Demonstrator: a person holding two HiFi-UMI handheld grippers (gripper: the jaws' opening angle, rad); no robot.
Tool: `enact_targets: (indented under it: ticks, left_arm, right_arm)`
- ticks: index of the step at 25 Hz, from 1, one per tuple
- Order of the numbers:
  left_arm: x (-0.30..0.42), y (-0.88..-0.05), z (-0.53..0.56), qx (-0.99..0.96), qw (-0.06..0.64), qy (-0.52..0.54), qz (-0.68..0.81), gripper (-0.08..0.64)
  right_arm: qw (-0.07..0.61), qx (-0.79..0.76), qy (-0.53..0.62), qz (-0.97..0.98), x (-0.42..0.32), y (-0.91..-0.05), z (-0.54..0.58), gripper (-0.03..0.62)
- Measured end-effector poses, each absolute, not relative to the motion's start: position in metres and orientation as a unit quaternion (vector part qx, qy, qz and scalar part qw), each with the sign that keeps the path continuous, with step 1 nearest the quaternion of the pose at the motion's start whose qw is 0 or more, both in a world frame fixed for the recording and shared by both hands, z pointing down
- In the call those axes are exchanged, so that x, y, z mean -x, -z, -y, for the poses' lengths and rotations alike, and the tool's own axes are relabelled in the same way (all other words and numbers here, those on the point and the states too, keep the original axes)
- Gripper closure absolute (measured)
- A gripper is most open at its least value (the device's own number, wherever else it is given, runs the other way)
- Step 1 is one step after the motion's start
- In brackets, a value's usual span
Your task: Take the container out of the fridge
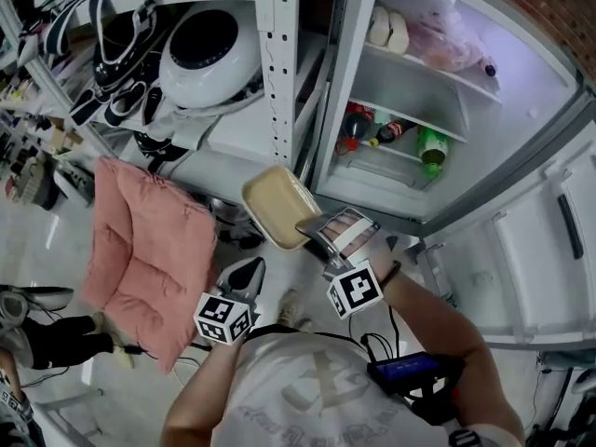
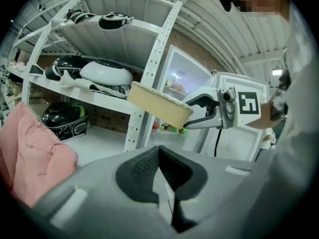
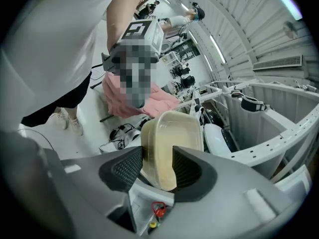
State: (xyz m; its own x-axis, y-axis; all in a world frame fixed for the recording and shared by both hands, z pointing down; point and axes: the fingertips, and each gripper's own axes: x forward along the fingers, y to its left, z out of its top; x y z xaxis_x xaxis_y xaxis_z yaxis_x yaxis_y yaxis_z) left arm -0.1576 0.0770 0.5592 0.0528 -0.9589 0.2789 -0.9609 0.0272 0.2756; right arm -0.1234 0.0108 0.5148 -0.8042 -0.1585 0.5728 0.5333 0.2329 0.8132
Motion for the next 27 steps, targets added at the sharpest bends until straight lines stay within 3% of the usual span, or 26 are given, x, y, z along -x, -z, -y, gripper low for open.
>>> enact_targets:
  ticks: [27]
  left_arm:
    - [0.224, -0.557, -0.144, -0.609, 0.192, 0.012, 0.77, 0.56]
  right_arm:
    - [0.204, 0.226, 0.642, 0.704, 0.211, -0.514, -0.073, 0.393]
